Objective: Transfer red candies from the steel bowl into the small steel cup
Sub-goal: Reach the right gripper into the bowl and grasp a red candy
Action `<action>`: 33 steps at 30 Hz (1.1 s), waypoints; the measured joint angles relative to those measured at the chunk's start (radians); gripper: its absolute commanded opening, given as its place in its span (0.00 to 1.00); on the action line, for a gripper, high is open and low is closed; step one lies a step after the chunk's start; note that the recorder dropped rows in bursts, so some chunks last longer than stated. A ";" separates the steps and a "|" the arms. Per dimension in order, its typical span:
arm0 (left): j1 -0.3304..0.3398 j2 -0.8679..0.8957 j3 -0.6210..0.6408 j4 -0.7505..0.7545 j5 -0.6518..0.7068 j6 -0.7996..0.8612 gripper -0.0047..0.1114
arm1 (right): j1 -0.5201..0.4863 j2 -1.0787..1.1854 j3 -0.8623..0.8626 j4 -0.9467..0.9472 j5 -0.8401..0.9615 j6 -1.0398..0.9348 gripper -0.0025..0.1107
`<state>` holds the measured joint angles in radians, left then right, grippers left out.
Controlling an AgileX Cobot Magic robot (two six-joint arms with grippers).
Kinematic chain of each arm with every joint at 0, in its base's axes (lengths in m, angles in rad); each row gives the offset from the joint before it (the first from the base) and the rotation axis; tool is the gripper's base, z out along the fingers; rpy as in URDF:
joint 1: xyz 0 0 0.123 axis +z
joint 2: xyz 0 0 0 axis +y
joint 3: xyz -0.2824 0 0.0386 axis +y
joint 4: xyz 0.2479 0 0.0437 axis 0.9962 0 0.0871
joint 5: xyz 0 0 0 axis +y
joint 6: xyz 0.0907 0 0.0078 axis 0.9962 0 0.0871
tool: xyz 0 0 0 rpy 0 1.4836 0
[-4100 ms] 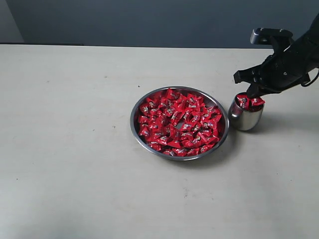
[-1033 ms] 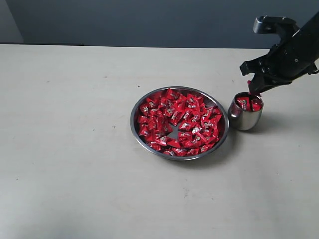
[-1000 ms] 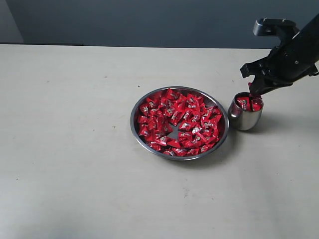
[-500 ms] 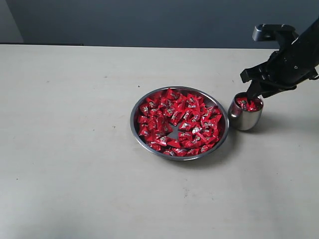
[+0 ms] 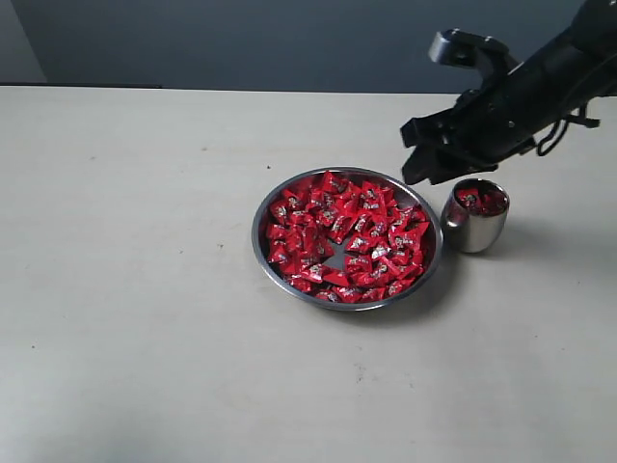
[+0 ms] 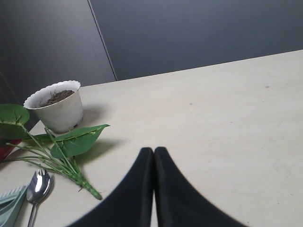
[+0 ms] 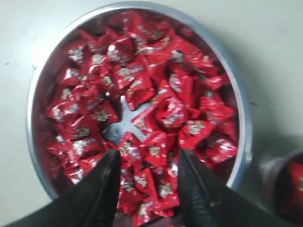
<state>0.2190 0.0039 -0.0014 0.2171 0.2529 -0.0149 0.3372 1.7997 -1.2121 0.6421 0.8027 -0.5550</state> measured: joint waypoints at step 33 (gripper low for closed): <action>0.000 0.000 0.000 0.000 0.000 0.000 0.04 | 0.260 0.310 -0.125 0.130 -0.030 -0.059 0.46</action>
<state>0.2190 0.0039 -0.0014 0.2171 0.2529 -0.0149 0.5972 2.1096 -1.3367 0.7724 0.7725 -0.6143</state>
